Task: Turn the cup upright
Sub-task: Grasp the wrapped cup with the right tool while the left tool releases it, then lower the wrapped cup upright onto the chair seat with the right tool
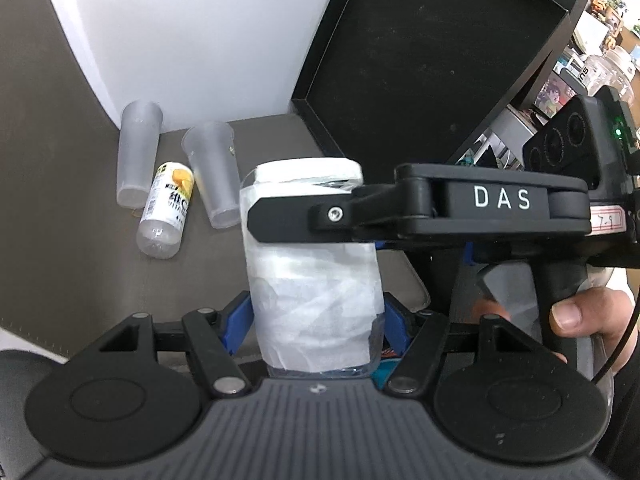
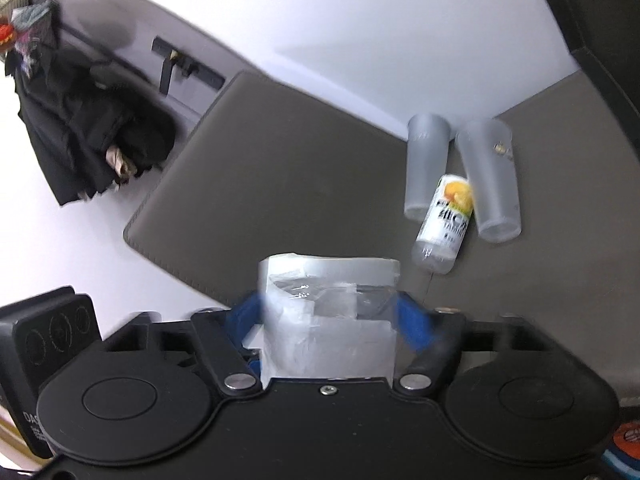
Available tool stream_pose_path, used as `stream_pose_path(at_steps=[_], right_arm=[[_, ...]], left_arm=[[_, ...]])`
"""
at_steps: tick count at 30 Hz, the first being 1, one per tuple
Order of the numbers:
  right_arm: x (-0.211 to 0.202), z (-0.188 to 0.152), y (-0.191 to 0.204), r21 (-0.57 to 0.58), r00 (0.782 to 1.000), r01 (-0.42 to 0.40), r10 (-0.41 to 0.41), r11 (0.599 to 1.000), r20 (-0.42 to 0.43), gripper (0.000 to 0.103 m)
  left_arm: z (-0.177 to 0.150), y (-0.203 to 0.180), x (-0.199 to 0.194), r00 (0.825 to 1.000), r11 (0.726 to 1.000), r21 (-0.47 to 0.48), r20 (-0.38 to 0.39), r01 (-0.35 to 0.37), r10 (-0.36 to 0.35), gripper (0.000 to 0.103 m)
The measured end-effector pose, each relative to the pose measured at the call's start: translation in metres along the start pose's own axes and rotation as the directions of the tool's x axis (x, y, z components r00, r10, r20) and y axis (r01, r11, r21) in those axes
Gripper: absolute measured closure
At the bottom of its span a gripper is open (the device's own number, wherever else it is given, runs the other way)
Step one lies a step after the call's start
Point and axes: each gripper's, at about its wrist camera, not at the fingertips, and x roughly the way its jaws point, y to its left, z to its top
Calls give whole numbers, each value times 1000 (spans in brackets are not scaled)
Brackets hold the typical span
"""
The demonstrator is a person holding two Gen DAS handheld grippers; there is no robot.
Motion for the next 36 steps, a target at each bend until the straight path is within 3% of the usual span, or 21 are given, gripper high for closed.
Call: stream_pose_path(at_steps=[6,11,17,25,29,36], right_arm=[[-6,-6,14,-48,998,52,-50,997,48,39],[-13,-8,28,-129,987,141,-129,982,96,40],[-21,-7,38,-198,954,271,-236,942,184,40],[-17,-10,39,-236,902,401,-337,885,270,39],[-8,-14,41,-262,888,432,-358,863,288,39],[10,-21,43,-319,873,470,-380,823,306,39]], left_arm=[[-7,4,-1,999,999,-27,-39,-26,25,35],[-11,7,-9,998,999,-37,-49,-38,36,34],[-12,19,-21,996,993,-79,-22,-85,84,34],[-1,56,-37,987,962,-229,20,-148,157,34],[8,67,-46,983,943,-293,44,-160,181,34],[34,80,-53,981,931,-339,92,-133,173,34]])
